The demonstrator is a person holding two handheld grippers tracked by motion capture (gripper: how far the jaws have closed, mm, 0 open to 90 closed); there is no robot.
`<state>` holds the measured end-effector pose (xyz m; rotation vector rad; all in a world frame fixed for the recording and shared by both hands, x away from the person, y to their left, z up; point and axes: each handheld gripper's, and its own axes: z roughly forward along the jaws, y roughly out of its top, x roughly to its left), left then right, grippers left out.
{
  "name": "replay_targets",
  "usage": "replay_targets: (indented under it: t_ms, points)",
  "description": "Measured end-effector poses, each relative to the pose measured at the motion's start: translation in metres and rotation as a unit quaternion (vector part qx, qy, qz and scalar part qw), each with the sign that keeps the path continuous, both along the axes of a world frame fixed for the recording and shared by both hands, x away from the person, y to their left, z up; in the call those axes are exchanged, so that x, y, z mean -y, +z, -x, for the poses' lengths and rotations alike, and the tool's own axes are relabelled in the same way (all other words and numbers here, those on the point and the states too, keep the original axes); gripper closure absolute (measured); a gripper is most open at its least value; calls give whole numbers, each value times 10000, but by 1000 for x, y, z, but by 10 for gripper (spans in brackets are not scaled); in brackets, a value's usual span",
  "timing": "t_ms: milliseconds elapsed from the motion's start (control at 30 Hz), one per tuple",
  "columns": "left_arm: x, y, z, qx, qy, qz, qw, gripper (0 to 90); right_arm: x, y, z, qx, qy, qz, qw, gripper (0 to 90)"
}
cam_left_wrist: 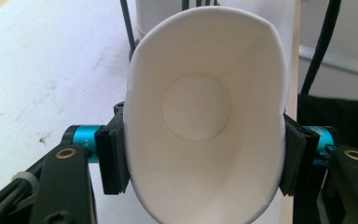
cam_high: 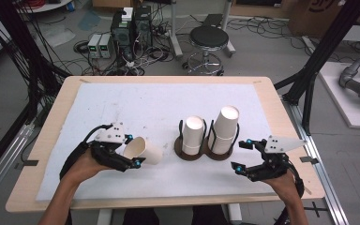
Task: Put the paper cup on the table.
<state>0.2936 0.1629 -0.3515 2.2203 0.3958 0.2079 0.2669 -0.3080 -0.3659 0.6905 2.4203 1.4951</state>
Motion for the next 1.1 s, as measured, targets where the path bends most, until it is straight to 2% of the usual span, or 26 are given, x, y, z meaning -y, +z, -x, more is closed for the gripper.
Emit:
replay_targets:
  t_ms: [133,433,667,867,967,1100]
  points:
    - [9,-4,-3,-50,-129,-359,9993,335,0,-2,-1,-29,-18,9,10000,198]
    - [28,-4,-11,-135,-324,-750,9966,334,2,-4,-1,-45,-27,28,10000,198]
    - [44,-9,-17,-217,-468,-1175,9917,334,3,-5,-2,-65,-32,48,10000,198]
    - [56,-7,-24,-314,-588,-1523,9861,333,2,-6,-2,-93,-23,64,9999,198]
    - [61,-7,-28,-364,-546,-1672,9837,333,2,-7,-2,-99,-24,65,9999,198]
    - [71,-7,-33,-386,-612,-1940,9783,333,2,-8,-2,-117,-34,84,9999,198]
